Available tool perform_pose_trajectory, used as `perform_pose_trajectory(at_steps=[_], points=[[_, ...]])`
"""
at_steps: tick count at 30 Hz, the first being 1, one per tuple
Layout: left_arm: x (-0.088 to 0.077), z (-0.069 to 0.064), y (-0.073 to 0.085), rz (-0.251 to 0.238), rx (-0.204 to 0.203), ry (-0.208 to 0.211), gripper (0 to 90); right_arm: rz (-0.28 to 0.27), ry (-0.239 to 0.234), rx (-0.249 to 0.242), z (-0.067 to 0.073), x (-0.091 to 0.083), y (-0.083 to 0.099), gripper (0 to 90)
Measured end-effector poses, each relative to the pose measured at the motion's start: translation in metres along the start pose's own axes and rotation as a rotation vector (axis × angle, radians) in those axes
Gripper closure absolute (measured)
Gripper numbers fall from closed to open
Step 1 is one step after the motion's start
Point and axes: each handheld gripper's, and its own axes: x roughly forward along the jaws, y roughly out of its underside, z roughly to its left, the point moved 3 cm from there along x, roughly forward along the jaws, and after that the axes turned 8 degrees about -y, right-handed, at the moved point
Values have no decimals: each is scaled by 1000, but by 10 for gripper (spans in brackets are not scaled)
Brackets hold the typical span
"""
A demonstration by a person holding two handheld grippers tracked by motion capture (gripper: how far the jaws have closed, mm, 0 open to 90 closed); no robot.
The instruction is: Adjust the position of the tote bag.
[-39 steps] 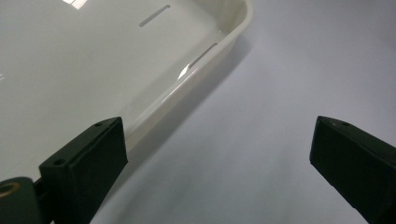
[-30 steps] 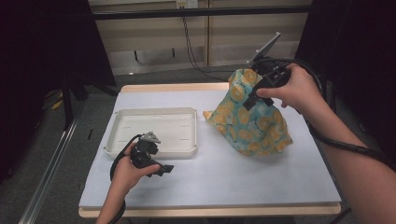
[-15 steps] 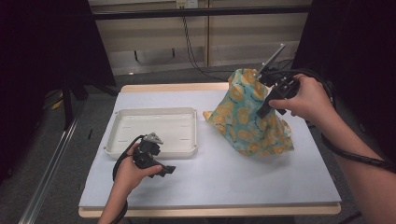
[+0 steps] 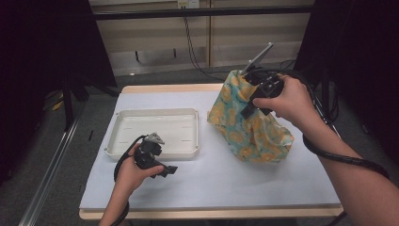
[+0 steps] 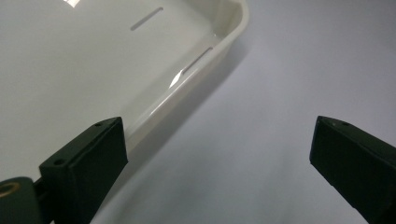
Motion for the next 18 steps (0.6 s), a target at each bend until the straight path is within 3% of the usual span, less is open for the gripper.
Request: perform_pose_trajectory(at_steps=[4, 6, 7, 12, 14, 17, 18], points=[[-3, -4, -7, -29, 5, -3, 36, -1, -5, 11, 6, 3, -4, 900], [-4, -9, -16, -64, 7, 4, 30, -35, -37, 19, 3, 3, -5, 900], [-4, -11, -19, -75, 12, -1, 26, -27, -47, 24, 1, 3, -4, 899], [-2, -26, -37, -136, 11, 12, 8, -39, -20, 14, -3, -5, 6, 862], [1, -32, -43, -141, 22, 16, 4, -27, -18, 18, -6, -7, 11, 800], [7, -38, -49, -141, 27, 34, 4, -15, 29, 7, -10, -9, 19, 670], [9, -39, -50, -143, 27, 40, 4, -20, 20, -1, -10, -10, 22, 623]])
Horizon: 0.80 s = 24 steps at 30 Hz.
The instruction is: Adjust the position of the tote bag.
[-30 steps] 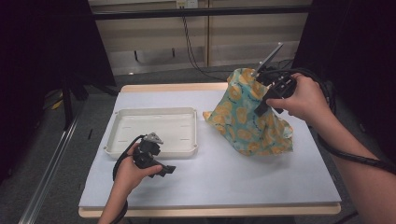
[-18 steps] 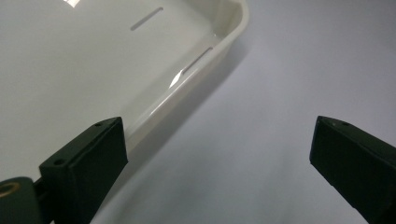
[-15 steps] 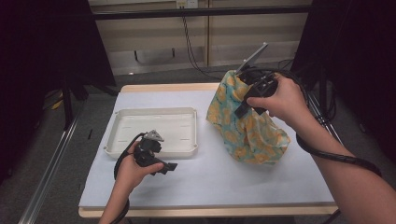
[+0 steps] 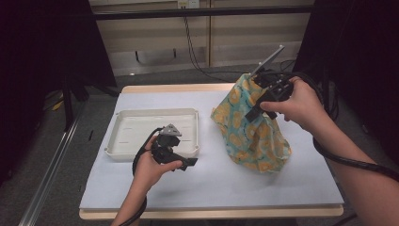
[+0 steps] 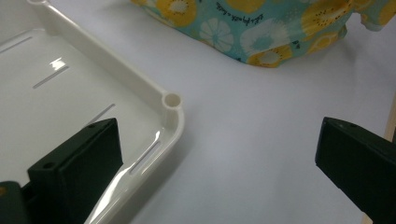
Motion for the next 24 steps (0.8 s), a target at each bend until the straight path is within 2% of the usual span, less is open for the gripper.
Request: perform_pose_trajectory(at_steps=[2, 4, 7, 9, 12, 14, 15, 16, 19, 23, 24], points=[[2, -2, -2, 10, 6, 3, 3, 6, -10, -29, 0, -3, 5, 515], [4, -4, -6, 8, 4, 7, 1, 44, 24, -52, 1, -5, 10, 437], [5, -8, -12, 10, 18, 4, 1, 86, 29, -101, 0, -9, 19, 401], [6, -12, -16, 2, 21, 13, 1, 91, 25, -118, 0, -12, 24, 404], [9, -16, -23, 1, 35, 16, 1, 88, 30, -172, -3, -21, 32, 433], [11, -19, -27, -4, 43, 20, 1, 84, 64, -207, -10, -26, 38, 478], [11, -19, -27, -4, 43, 20, 1, 84, 64, -207, -10, -26, 38, 478], [13, -21, -32, -7, 49, 25, 1, 101, 109, -235, -18, -27, 42, 503], [15, -24, -37, -13, 53, 18, 1, 112, 128, -244, -24, -23, 45, 557], [21, -33, -51, -38, 56, 25, 0, 77, 138, -257, -25, -20, 41, 654], [22, -35, -54, -40, 69, 26, 0, 70, 140, -259, -25, -19, 39, 686]])
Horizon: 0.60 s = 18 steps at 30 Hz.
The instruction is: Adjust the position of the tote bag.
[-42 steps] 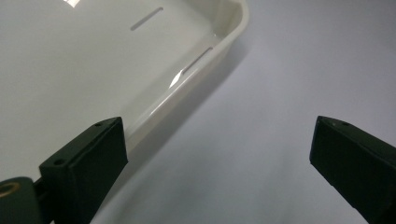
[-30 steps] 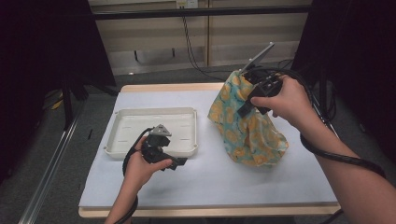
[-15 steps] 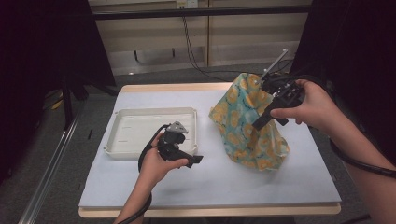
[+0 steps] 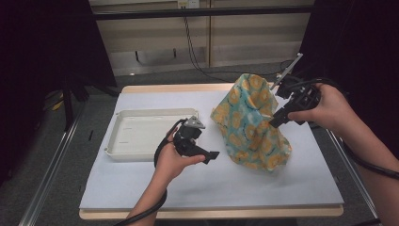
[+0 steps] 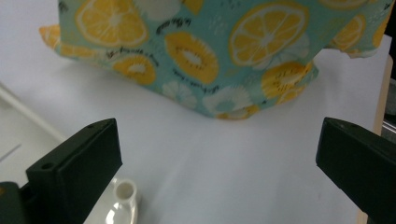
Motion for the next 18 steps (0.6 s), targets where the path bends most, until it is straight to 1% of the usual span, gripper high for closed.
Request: perform_pose_trajectory(at_steps=[1, 2, 3, 4, 5, 7, 8, 11, 12, 14, 15, 16, 17, 18], points=[[0, 0, 0, 0, 0, 0, 0, -4, 8, -1, 0, 0, -2, 706], [1, -2, -3, -10, 6, -1, 0, -14, 9, -1, 0, 1, -4, 724], [3, -6, -10, -27, 11, 9, 0, -23, 14, -12, -1, 2, -6, 744], [3, -6, -10, -27, 11, 9, 0, -23, 14, -12, -1, 2, -6, 744], [6, -10, -16, -45, 7, 14, 0, -32, 12, -5, -1, 3, -8, 771], [7, -11, -19, -41, 11, 17, 0, -39, 7, -1, 0, 4, -10, 786], [10, -14, -23, -49, 13, 15, 0, -40, 0, 2, 1, 6, -11, 802], [11, -16, -28, -51, 27, 9, 0, -36, -6, 3, 2, 9, -13, 807], [11, -17, -29, -60, 26, 14, 0, -39, -9, -1, 3, 10, -14, 811], [11, -17, -32, -61, 30, 15, 0, -42, -16, -2, 4, 11, -15, 816], [12, -17, -33, -64, 28, 24, 0, -41, -19, -3, 4, 12, -16, 817], [12, -17, -33, -64, 28, 24, 0, -39, -23, 5, 5, 13, -17, 817], [12, -18, -36, -72, 26, 28, 0, -42, -21, -5, 5, 13, -18, 817], [12, -18, -37, -70, 25, 28, 0, -40, -26, -5, 6, 14, -18, 817]])
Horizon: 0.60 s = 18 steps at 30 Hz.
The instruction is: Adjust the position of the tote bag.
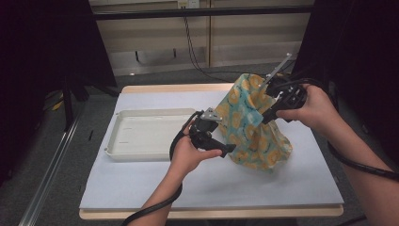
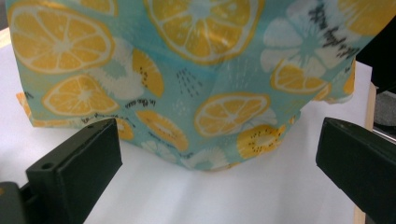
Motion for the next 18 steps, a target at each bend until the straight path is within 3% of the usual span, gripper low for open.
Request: perform_pose_trajectory(at_steps=[4, 12, 18], points=[[1, -1, -4, -6, 5, -3, 0, -6, -2, -2, 1, 1, -2, 817], [12, -9, -14, -67, 12, 3, 0, -24, -26, -4, 3, 4, -10, 818], [20, -12, -17, -105, -11, 2, 0, -33, -38, -5, 3, 7, -12, 819]])
